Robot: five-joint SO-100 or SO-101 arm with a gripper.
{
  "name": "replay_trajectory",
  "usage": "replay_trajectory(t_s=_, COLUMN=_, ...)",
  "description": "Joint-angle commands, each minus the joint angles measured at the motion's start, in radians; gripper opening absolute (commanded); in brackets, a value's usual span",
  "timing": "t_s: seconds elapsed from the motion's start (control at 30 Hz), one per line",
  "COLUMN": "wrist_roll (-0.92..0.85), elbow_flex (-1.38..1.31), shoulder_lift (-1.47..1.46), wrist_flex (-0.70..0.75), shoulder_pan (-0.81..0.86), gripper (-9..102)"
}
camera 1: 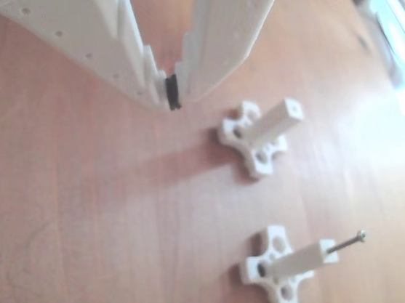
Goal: Grab the screw and set it in the hole.
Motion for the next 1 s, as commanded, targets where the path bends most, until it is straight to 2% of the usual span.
replay_trajectory(t_s=0.0, wrist_roll=-0.015, elbow_flex=0.040, shoulder_lift=0.018, wrist_flex=0.020, shoulder_pan=-0.006, gripper=-4)
replay_trajectory(t_s=0.27, wrist_roll=0.002, elbow_flex=0.040, shoulder_lift=0.009, wrist_flex=0.006, shoulder_pan=0.008, gripper=-4)
replay_trajectory(t_s=0.43, wrist_roll=0.028, elbow_flex=-0.060, shoulder_lift=-0.063, wrist_flex=0.003, shoulder_pan=0.011, gripper=-4)
replay_trajectory(t_s=0.6, wrist_roll=0.041, elbow_flex=-0.215, shoulder_lift=-0.213, wrist_flex=-0.017, shoulder_pan=0.008, gripper=-4)
replay_trajectory(t_s=0.77, wrist_roll=0.072, elbow_flex=-0.448, shoulder_lift=-0.491, wrist_flex=-0.006, shoulder_pan=0.015, gripper=-4)
replay_trajectory(t_s=0.97, wrist_roll=0.100, elbow_flex=-0.594, shoulder_lift=-0.680, wrist_flex=0.000, shoulder_pan=0.020, gripper=-2)
